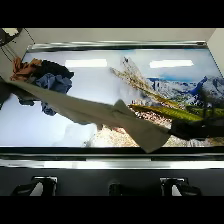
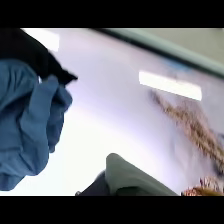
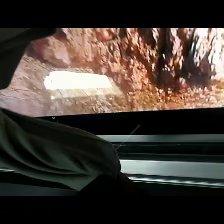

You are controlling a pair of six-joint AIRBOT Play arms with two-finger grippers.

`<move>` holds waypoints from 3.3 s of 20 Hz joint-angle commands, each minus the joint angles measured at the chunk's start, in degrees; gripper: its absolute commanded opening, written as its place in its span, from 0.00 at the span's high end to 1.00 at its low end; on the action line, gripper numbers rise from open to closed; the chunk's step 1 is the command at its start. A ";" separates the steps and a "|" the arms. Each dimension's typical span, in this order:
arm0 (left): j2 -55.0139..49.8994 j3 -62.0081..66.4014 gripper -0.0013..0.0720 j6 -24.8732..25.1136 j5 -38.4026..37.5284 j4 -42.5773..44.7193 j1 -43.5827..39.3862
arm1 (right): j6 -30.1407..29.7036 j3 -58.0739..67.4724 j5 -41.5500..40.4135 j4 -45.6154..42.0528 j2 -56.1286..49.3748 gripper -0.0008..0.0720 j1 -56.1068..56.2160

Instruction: Fold the shirts.

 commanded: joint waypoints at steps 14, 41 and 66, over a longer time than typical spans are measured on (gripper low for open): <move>-40.50 1.40 0.90 1.86 19.30 -14.45 -13.64 | 5.14 -10.93 -54.21 21.84 -28.37 0.72 0.79; -38.58 -14.05 0.95 6.14 12.28 -17.73 -17.25 | -10.91 -2.47 -20.48 14.10 -32.35 0.09 -7.28; -6.54 29.68 0.95 2.84 8.37 -8.00 -3.43 | -16.57 26.14 -50.47 15.74 0.31 0.93 -14.53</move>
